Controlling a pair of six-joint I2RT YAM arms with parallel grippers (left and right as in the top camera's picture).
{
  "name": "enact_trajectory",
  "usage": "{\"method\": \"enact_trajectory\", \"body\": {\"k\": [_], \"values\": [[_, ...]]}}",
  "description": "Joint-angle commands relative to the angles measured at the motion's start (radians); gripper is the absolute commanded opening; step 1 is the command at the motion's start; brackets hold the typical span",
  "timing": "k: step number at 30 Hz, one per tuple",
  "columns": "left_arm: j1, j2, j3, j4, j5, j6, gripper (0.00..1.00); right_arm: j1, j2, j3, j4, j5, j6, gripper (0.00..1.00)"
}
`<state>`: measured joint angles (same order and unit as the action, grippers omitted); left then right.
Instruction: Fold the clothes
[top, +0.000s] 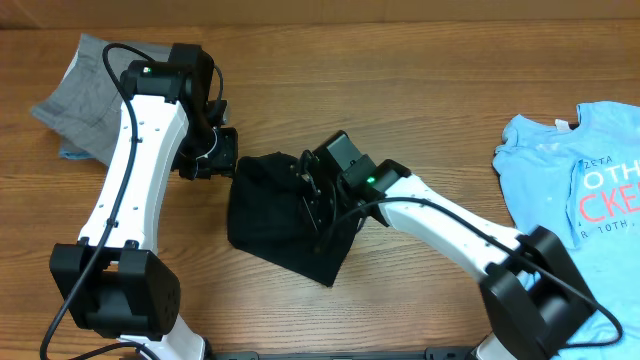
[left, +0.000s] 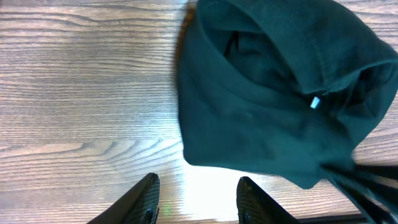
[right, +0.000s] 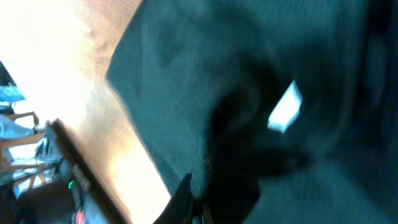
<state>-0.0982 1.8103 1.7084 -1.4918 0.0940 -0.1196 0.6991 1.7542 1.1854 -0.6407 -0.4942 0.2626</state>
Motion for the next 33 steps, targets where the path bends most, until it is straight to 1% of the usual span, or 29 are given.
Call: {"method": "enact_trajectory", "body": {"k": [1, 6, 9, 12, 15, 18, 19, 21, 23, 24, 25, 26, 28, 30, 33], "values": [[0.001, -0.007, 0.024, 0.007, 0.008, 0.031, 0.45, -0.006, -0.102, 0.013, -0.098, -0.01, -0.005, 0.04], [0.001, -0.007, 0.024, 0.015, 0.008, 0.031, 0.46, -0.005, -0.108, 0.013, -0.29, 0.052, -0.005, 0.04], [0.001, -0.007, 0.024, 0.024, 0.007, 0.031, 0.48, -0.004, -0.108, 0.013, -0.349, 0.064, -0.004, 0.06], [0.001, -0.007, 0.024, 0.027, 0.008, 0.031, 0.48, -0.005, -0.108, 0.012, -0.392, 0.115, 0.004, 0.07], [0.001, -0.007, 0.024, 0.026, 0.008, 0.031, 0.49, -0.005, -0.108, 0.012, -0.441, 0.214, 0.036, 0.08], [0.001, -0.007, 0.024, 0.026, 0.008, 0.031, 0.49, -0.005, -0.108, 0.012, -0.491, 0.365, 0.114, 0.14], [0.001, -0.007, 0.024, 0.026, 0.008, 0.031, 0.49, -0.005, -0.108, 0.012, -0.499, 0.391, 0.137, 0.15], [0.001, -0.007, 0.024, 0.026, 0.007, 0.031, 0.49, -0.005, -0.108, 0.011, -0.498, 0.393, 0.138, 0.17], [0.001, -0.007, 0.024, 0.027, 0.008, 0.031, 0.49, -0.005, -0.108, 0.007, -0.495, 0.393, 0.138, 0.17], [0.001, -0.007, 0.024, 0.027, 0.008, 0.031, 0.49, -0.005, -0.108, 0.001, -0.49, 0.393, 0.139, 0.13], [0.001, -0.007, 0.024, 0.026, 0.008, 0.031, 0.49, -0.005, -0.108, -0.008, -0.485, 0.396, 0.154, 0.09], [0.001, -0.007, 0.024, 0.026, 0.01, 0.031, 0.49, -0.005, -0.108, -0.019, -0.483, 0.408, 0.185, 0.09], [0.001, -0.007, 0.024, 0.026, 0.01, 0.031, 0.49, -0.005, -0.108, -0.069, -0.479, 0.468, 0.338, 0.08], [0.001, -0.007, 0.024, 0.026, 0.011, 0.031, 0.52, -0.005, -0.108, -0.115, -0.452, 0.474, 0.413, 0.08], [0.001, -0.007, 0.024, 0.028, 0.011, 0.031, 0.52, -0.005, -0.108, -0.165, -0.427, 0.47, 0.459, 0.11]]}}
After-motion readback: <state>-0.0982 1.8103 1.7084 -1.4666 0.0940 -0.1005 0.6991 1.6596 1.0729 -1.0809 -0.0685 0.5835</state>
